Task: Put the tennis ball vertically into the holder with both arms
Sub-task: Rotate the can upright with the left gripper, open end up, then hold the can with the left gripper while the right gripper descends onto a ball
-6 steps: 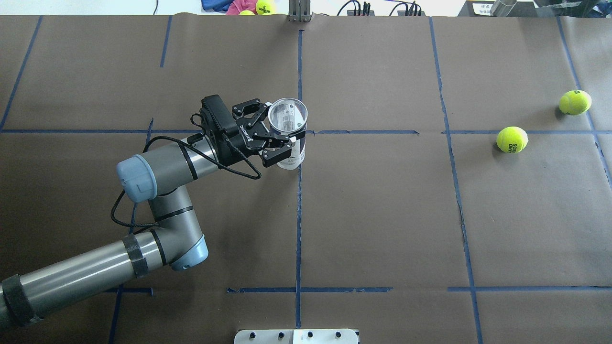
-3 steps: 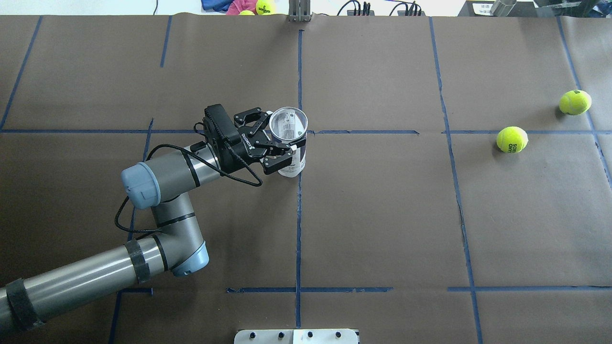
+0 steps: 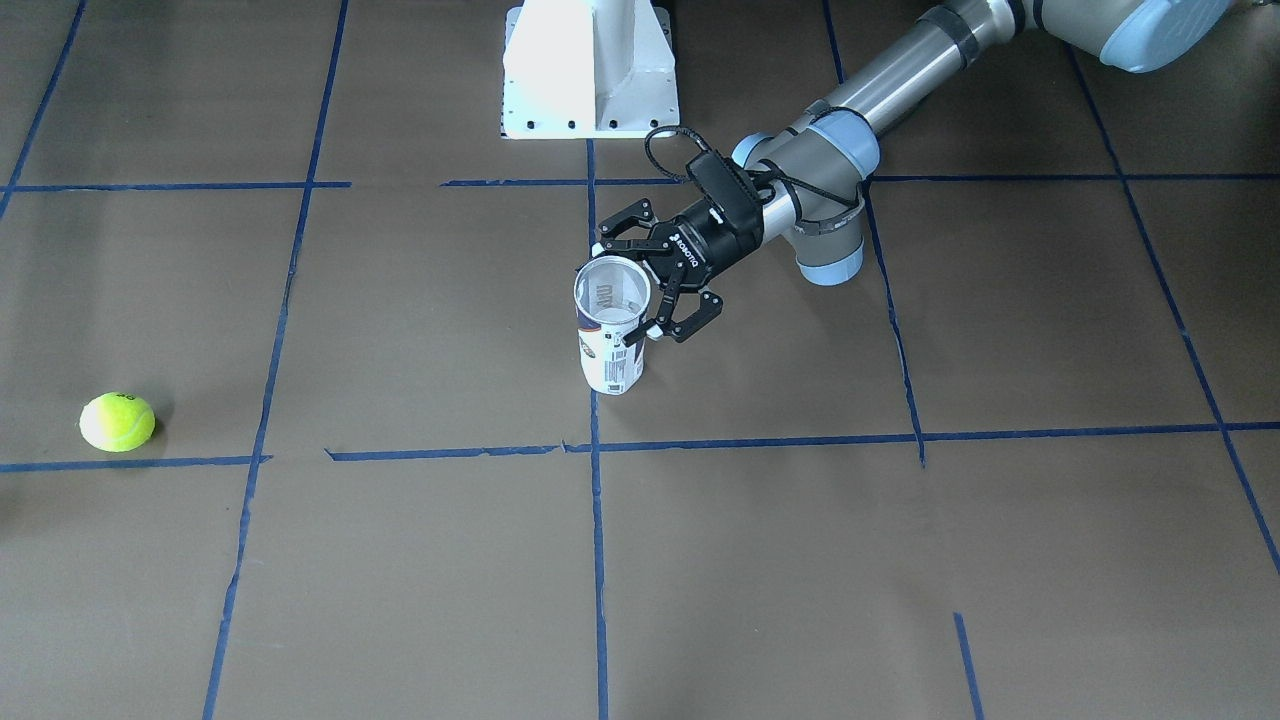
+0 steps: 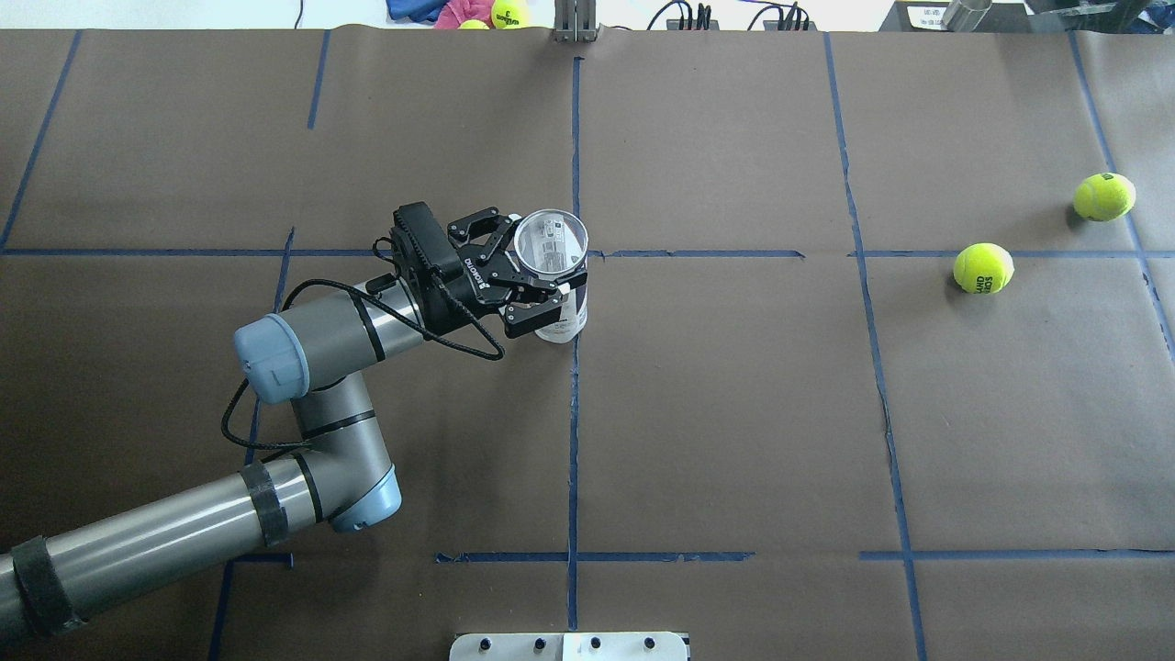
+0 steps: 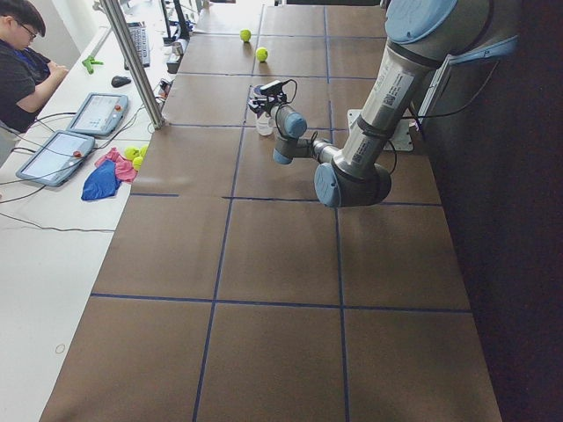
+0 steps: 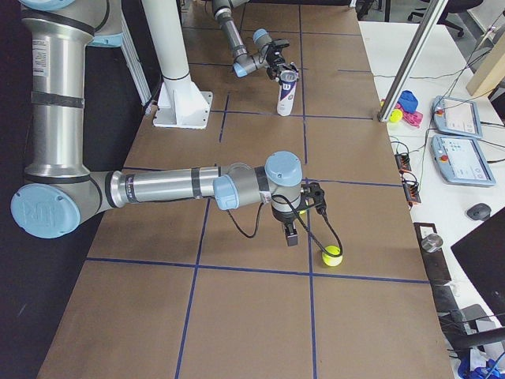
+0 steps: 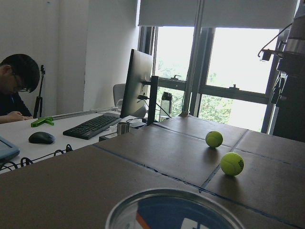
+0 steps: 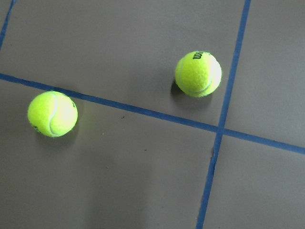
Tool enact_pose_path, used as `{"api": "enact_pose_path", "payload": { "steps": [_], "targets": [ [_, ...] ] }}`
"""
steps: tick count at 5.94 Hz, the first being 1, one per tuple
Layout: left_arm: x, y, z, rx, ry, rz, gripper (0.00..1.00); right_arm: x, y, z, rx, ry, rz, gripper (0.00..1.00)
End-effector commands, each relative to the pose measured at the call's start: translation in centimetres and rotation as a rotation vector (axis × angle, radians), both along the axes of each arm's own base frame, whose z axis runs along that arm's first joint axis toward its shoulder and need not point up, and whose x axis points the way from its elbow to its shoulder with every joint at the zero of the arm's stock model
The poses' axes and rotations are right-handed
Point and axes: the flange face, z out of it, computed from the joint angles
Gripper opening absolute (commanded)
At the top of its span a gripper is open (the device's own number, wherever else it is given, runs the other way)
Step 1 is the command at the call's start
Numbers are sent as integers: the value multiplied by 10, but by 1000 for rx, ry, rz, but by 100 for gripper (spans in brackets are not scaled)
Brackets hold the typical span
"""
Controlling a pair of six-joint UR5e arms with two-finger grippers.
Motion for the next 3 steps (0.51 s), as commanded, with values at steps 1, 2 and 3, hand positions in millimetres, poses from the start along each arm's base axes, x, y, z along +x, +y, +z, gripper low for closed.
{"api": "enact_pose_path", "payload": {
  "steps": [1, 2, 3],
  "targets": [
    [0, 0, 0, -1, -1, 0, 93, -39, -26, -33, 56, -21, -67, 100],
    [0, 0, 0, 0, -2, -1, 93, -84, -45, -51, 81, -25, -129, 100],
    [0, 0, 0, 0, -2, -1, 93, -109, -64, -49, 74, -23, -163, 100]
  ]
}}
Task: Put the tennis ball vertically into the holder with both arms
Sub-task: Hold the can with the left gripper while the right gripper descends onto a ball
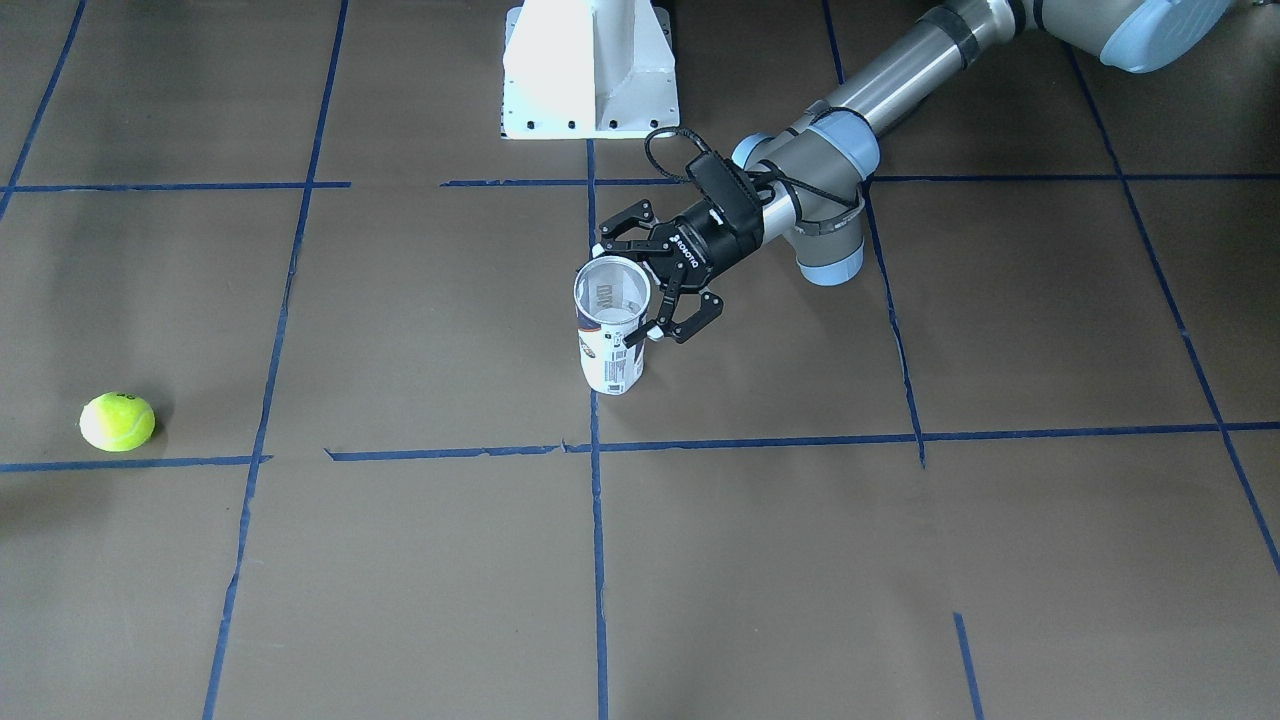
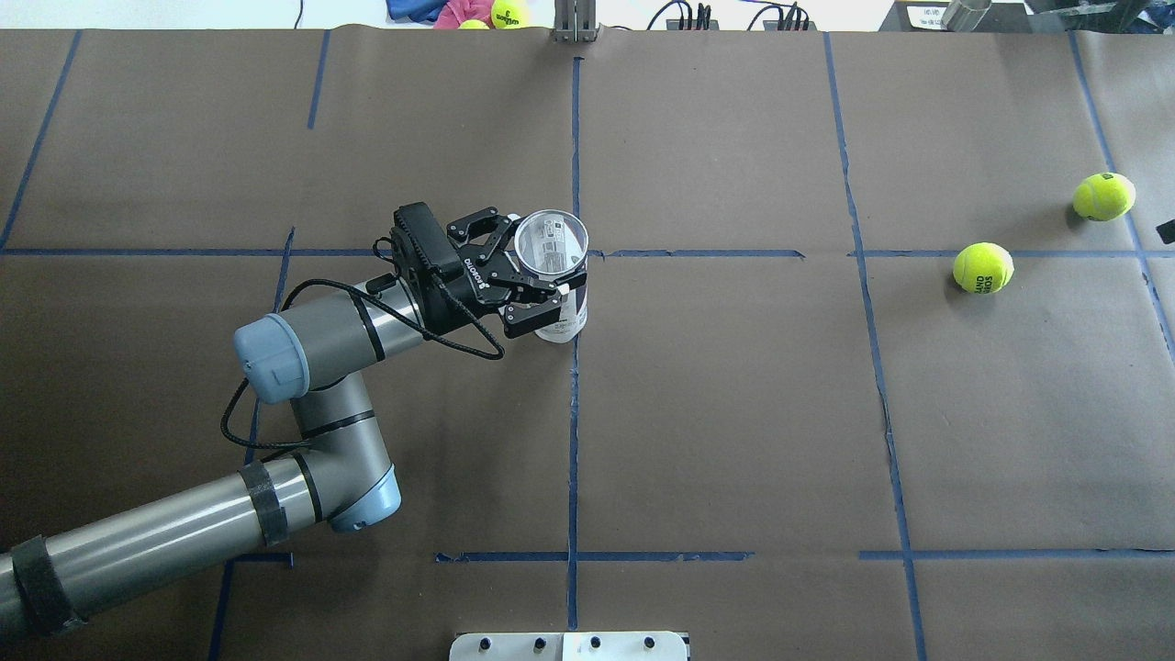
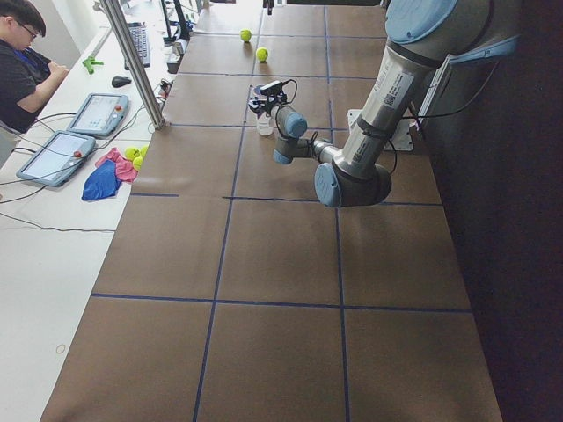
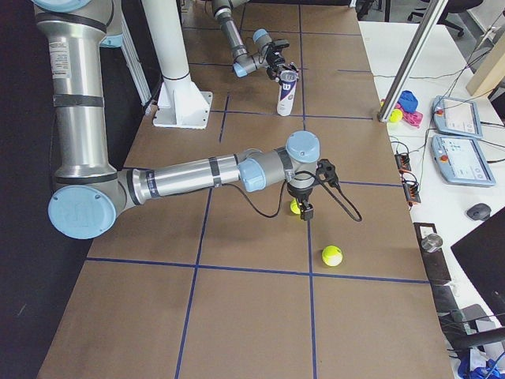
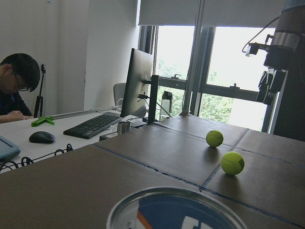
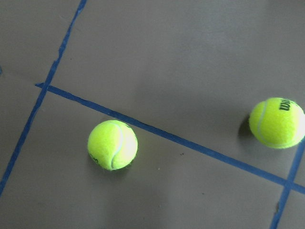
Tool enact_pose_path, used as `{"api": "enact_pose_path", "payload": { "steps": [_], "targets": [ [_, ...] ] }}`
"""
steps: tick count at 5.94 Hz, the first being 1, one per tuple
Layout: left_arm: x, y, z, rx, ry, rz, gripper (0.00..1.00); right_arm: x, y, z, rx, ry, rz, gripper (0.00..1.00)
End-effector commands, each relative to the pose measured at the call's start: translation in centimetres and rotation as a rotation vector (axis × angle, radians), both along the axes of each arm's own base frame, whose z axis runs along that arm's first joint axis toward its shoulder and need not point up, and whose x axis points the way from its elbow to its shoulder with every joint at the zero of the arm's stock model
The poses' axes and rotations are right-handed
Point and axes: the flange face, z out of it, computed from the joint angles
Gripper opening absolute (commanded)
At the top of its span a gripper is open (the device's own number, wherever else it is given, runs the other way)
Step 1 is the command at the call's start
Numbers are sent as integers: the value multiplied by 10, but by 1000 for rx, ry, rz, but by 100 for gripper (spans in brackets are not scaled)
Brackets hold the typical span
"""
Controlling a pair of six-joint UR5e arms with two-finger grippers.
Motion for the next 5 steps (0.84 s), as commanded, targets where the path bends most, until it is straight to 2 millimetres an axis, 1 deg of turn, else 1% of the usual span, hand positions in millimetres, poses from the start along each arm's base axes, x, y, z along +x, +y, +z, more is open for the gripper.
{"api": "enact_pose_path", "payload": {
  "steps": [1, 2, 3, 4, 5],
  "targets": [
    [1, 1, -2, 1, 1, 1, 93, -48, -25, -3, 2, 7, -66, 100],
    [0, 0, -2, 1, 1, 0, 93, -67, -22, -2, 0, 11, -98, 100],
    [0, 0, -2, 1, 1, 0, 93, -77, -21, -1, 6, 26, -111, 100],
    [0, 0, -2, 1, 1, 0, 93, -97, -30, -5, 25, 57, -127, 100],
    [0, 0, -2, 1, 1, 0, 93, -115, -37, -3, 22, 68, -148, 100]
  ]
}}
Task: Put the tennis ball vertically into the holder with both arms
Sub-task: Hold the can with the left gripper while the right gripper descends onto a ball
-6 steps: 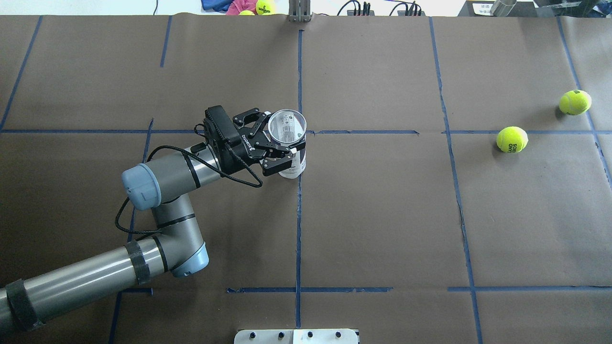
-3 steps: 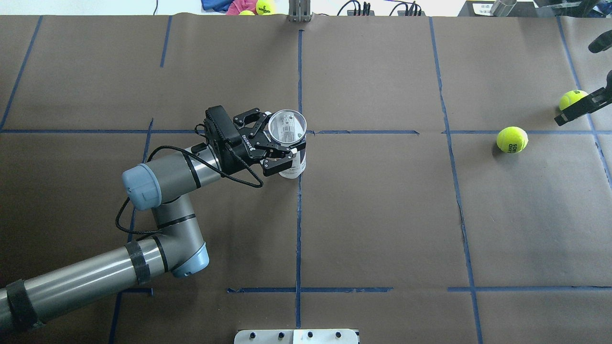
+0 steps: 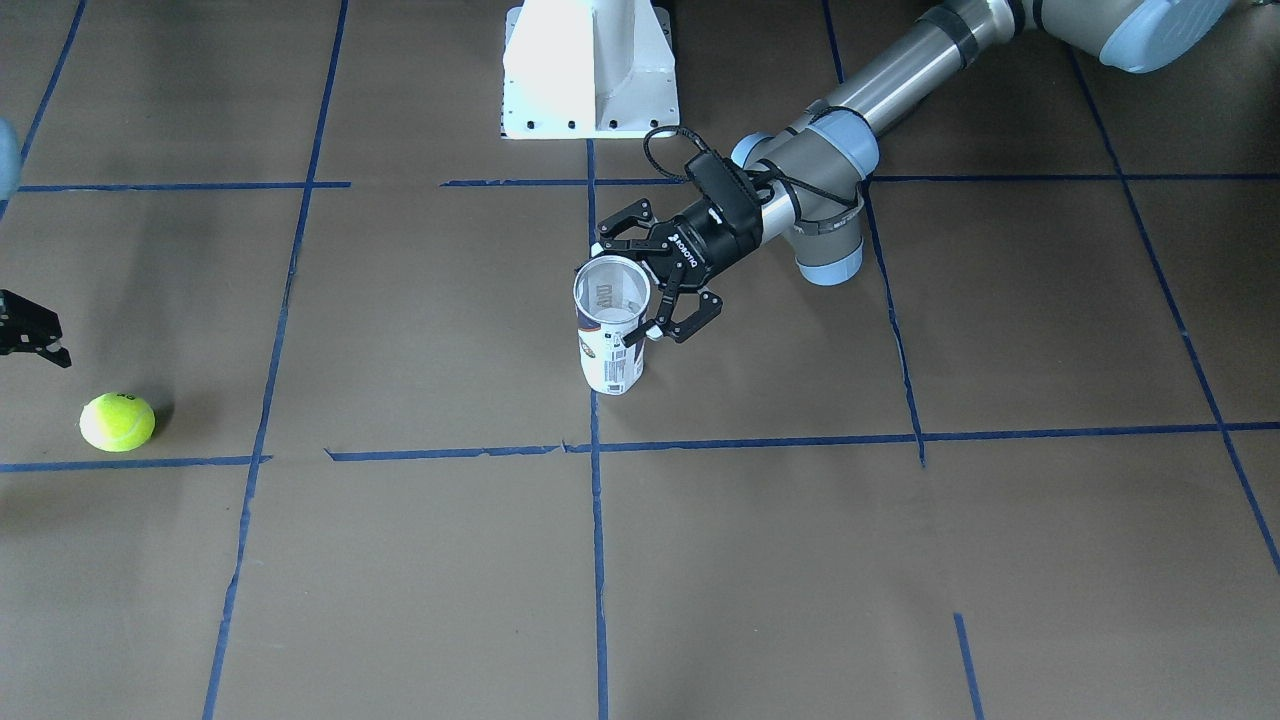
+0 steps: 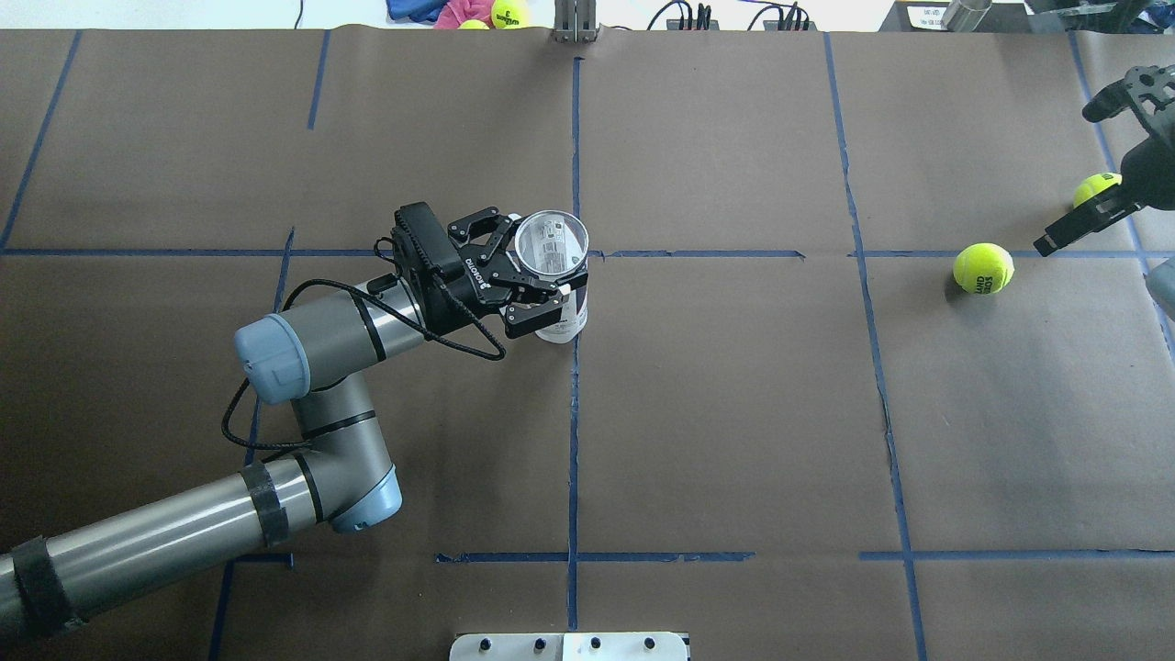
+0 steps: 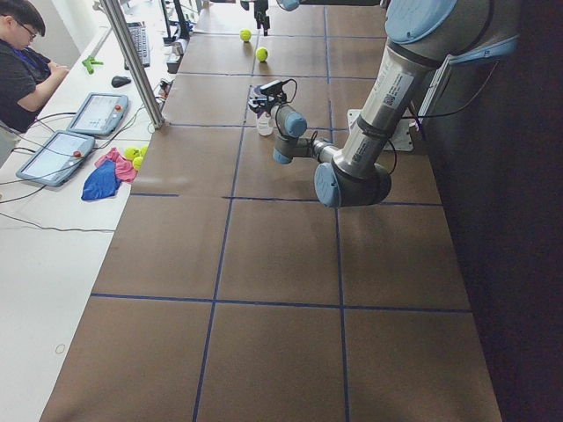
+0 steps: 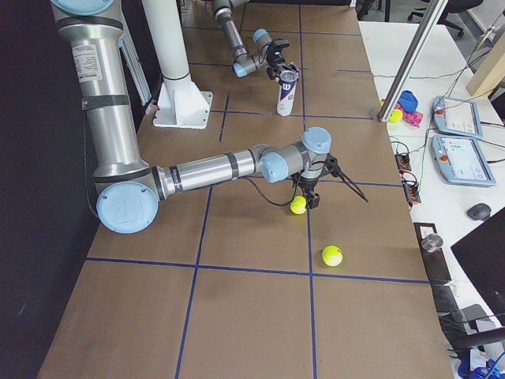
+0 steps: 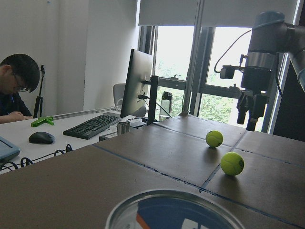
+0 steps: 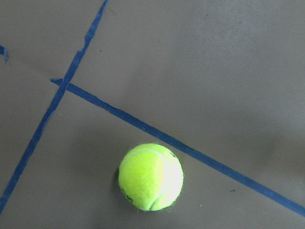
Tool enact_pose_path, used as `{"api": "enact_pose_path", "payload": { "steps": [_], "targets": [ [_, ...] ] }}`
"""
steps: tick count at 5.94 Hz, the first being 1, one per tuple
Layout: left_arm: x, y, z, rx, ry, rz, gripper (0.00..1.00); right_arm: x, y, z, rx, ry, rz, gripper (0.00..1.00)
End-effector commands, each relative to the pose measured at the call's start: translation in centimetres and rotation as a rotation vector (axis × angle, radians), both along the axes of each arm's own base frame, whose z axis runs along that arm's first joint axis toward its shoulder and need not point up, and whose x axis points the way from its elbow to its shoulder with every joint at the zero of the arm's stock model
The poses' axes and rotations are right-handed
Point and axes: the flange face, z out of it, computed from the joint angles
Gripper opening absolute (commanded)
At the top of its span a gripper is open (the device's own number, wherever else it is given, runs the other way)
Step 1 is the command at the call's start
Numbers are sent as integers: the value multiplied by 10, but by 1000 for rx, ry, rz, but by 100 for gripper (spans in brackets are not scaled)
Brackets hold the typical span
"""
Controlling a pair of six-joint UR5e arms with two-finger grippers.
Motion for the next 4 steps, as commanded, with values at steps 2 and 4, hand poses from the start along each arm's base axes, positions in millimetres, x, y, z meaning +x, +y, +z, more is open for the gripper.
{"api": "enact_pose_path", "payload": {
  "steps": [2, 4],
  "targets": [
    [0, 0, 0, 0, 0, 0, 93, -45, -13, 15, -7, 61, -47, 100],
    [0, 0, 0, 0, 0, 0, 93, -67, -11, 29, -19, 95, -75, 100]
  ]
}}
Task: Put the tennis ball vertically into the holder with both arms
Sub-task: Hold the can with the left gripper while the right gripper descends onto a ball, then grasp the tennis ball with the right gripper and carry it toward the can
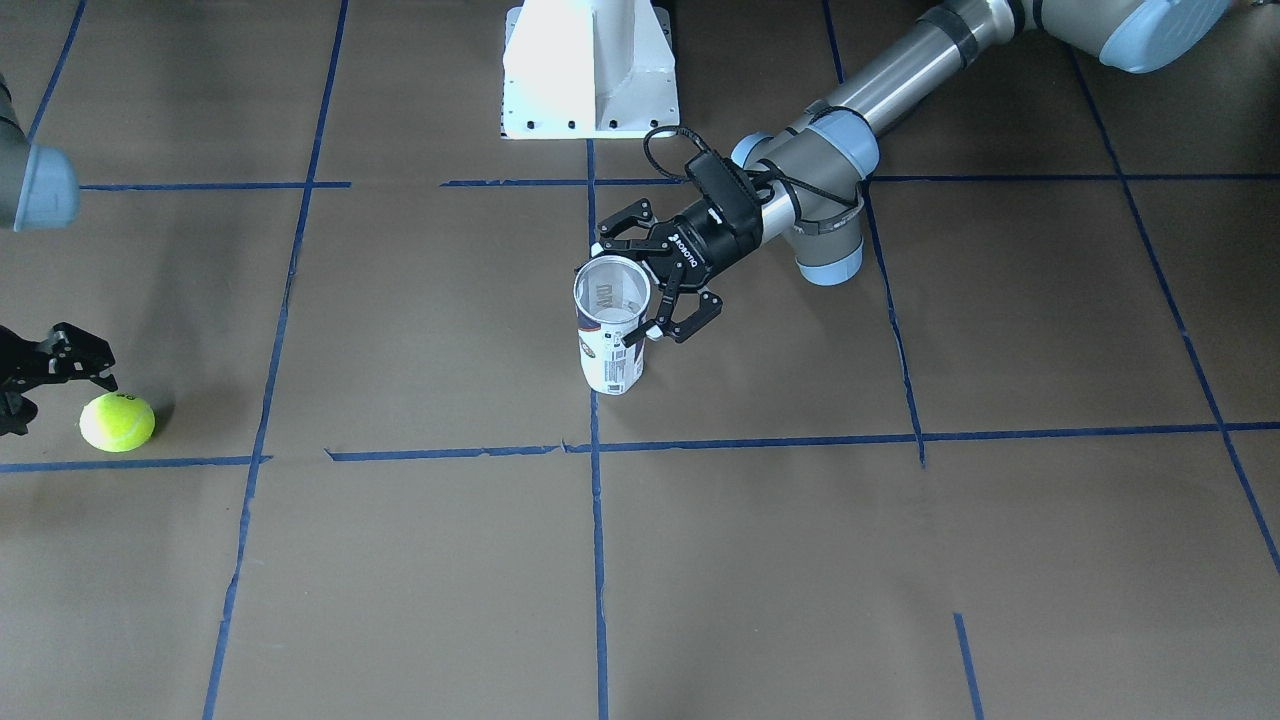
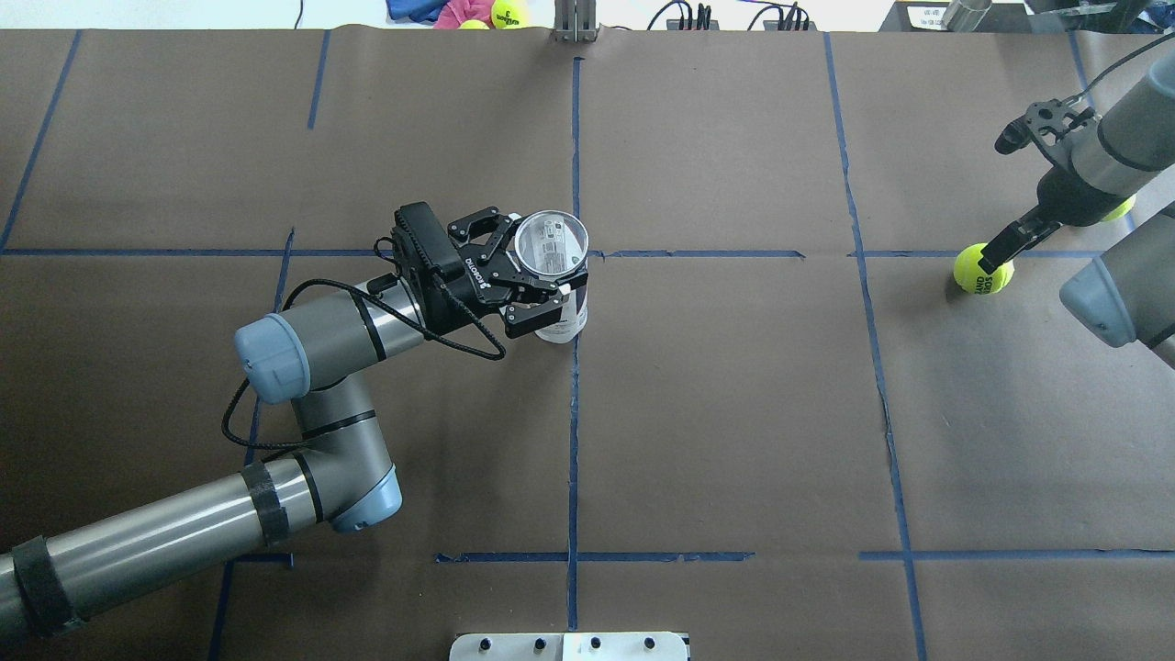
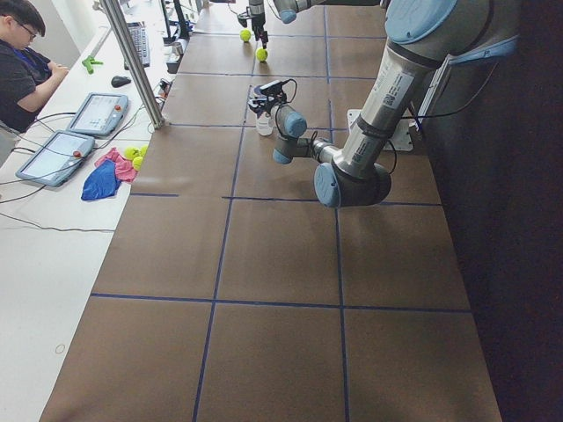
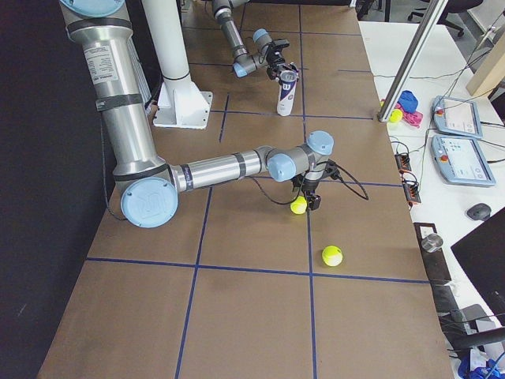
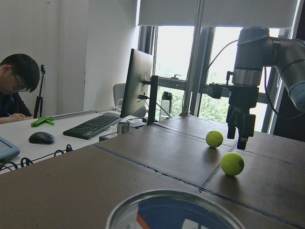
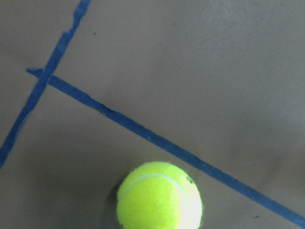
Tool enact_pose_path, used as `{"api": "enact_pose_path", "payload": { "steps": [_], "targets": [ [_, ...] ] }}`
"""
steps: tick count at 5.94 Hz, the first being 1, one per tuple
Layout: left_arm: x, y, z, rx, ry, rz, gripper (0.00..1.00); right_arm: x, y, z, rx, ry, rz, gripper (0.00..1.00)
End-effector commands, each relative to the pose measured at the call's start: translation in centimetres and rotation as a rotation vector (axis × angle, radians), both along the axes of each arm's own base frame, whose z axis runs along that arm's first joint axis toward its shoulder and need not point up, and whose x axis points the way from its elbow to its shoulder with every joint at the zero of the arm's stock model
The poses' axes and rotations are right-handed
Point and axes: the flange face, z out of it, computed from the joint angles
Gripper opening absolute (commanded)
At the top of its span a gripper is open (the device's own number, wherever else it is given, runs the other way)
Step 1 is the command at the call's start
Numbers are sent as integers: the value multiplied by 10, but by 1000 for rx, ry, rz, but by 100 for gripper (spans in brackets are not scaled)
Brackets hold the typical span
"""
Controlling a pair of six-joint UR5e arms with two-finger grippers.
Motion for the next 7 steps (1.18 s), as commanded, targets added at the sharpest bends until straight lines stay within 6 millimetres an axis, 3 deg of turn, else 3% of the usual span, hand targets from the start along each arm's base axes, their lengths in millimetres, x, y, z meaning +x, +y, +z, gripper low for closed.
{"api": "enact_pose_path", "payload": {
  "steps": [1, 4, 5, 7],
  "targets": [
    [0, 0, 0, 0, 0, 0, 94, -23, 2, 12, -9, 32, -30, 100],
    [0, 0, 0, 0, 0, 0, 94, -42, -6, 15, -19, 40, -51, 100],
    [0, 0, 0, 0, 0, 0, 94, -44, -9, 13, -12, 46, -49, 93],
    [0, 0, 0, 0, 0, 0, 94, -44, -14, 10, 8, 70, -38, 34]
  ]
}}
